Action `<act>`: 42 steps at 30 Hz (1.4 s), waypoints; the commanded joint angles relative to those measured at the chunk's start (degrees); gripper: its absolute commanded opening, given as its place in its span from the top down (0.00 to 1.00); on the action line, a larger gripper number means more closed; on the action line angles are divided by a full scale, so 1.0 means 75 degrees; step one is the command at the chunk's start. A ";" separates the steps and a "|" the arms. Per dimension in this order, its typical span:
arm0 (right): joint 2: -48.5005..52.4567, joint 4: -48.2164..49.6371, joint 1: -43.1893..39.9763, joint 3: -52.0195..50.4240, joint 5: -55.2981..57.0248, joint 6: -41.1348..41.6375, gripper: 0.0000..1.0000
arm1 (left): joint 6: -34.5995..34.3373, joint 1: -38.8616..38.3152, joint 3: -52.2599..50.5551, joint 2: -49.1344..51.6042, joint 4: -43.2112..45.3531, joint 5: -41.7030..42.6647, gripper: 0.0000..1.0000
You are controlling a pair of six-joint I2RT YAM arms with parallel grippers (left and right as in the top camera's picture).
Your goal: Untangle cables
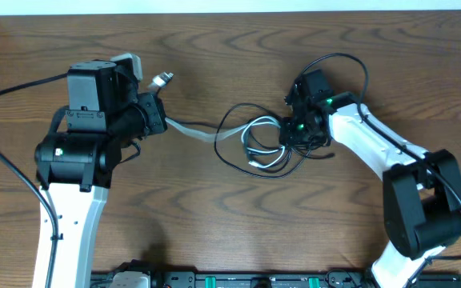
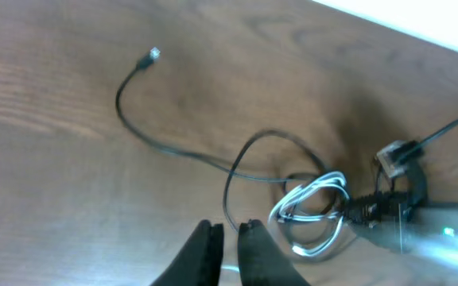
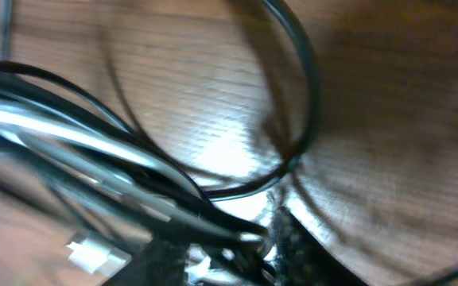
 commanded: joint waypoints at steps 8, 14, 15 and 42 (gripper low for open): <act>-0.0810 -0.0117 -0.0064 0.0178 -0.0268 -0.0085 0.51 | 0.0816 0.0052 0.0181 0.0653 -0.0729 0.0501 0.37; -0.0822 0.0061 -0.0143 0.0181 -0.0242 0.0017 0.50 | 0.1559 -0.0015 0.0181 0.1078 -0.0676 0.1763 0.37; -0.0822 0.0079 -0.0172 0.0181 -0.0242 0.0017 0.50 | 0.1600 -0.0061 0.0175 0.1169 -0.0647 0.1827 0.37; -0.0822 0.0082 -0.1035 0.0181 -0.0638 -0.0082 0.44 | 0.2565 -0.2678 0.0169 0.4575 0.2049 0.1075 0.37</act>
